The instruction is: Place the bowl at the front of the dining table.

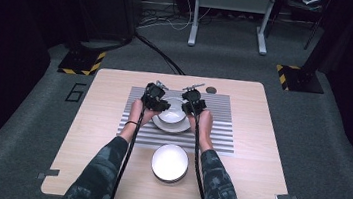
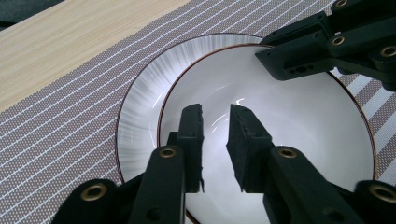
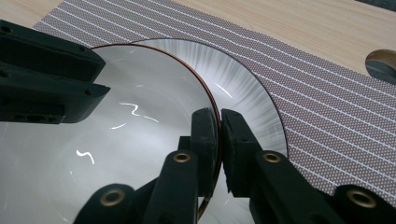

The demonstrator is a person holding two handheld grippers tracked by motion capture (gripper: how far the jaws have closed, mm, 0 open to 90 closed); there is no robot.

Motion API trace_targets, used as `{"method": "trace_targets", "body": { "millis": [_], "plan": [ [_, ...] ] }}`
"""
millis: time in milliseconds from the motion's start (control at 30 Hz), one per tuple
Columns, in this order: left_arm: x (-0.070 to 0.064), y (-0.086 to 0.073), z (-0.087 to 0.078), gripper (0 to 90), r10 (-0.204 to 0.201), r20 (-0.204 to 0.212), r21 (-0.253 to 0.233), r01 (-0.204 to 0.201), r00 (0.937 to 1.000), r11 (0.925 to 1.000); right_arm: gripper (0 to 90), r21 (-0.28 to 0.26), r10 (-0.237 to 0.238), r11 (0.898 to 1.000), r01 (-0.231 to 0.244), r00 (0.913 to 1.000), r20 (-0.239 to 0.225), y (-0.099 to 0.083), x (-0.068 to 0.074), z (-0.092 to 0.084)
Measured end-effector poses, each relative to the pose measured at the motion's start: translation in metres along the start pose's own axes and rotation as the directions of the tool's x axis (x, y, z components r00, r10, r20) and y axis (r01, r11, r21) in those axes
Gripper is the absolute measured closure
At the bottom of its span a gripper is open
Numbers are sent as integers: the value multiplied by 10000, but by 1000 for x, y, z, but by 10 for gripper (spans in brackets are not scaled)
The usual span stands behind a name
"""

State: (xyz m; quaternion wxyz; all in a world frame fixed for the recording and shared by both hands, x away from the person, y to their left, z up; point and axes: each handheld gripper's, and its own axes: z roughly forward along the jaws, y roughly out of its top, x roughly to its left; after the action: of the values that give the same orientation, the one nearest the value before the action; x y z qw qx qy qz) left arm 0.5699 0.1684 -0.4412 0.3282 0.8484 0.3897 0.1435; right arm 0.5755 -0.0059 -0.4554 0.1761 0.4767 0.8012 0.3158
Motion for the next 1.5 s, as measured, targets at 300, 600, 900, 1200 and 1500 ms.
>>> {"method": "trace_targets", "body": {
  "millis": [300, 600, 900, 1200, 1500],
  "plan": [
    [2, 1, -7, 576, -200, 71, 129, 199, 9998, 9997, 602, 95, 390, 9992, -387, 9987, -319, 0, -4, -3],
    [3, 1, -18, 388, -286, 137, -36, 286, 9995, 9996, 403, 39, 334, 9994, -332, 9977, -591, 1, -5, -14],
    [1, 1, -29, 254, -337, 166, -134, 339, 9993, 9993, 206, -175, 71, 9998, -89, 9949, -1009, -1, -7, -34],
    [-6, 0, -41, 151, -112, 320, -117, 115, 9994, 9999, 139, -416, -178, 9990, 128, 9925, -1207, -5, -8, -55],
    [-9, -6, -56, 86, 105, 335, -31, -104, 9994, 9999, 95, -611, -501, 9973, 418, 9886, -1419, -15, -7, -72]
  ]
}}
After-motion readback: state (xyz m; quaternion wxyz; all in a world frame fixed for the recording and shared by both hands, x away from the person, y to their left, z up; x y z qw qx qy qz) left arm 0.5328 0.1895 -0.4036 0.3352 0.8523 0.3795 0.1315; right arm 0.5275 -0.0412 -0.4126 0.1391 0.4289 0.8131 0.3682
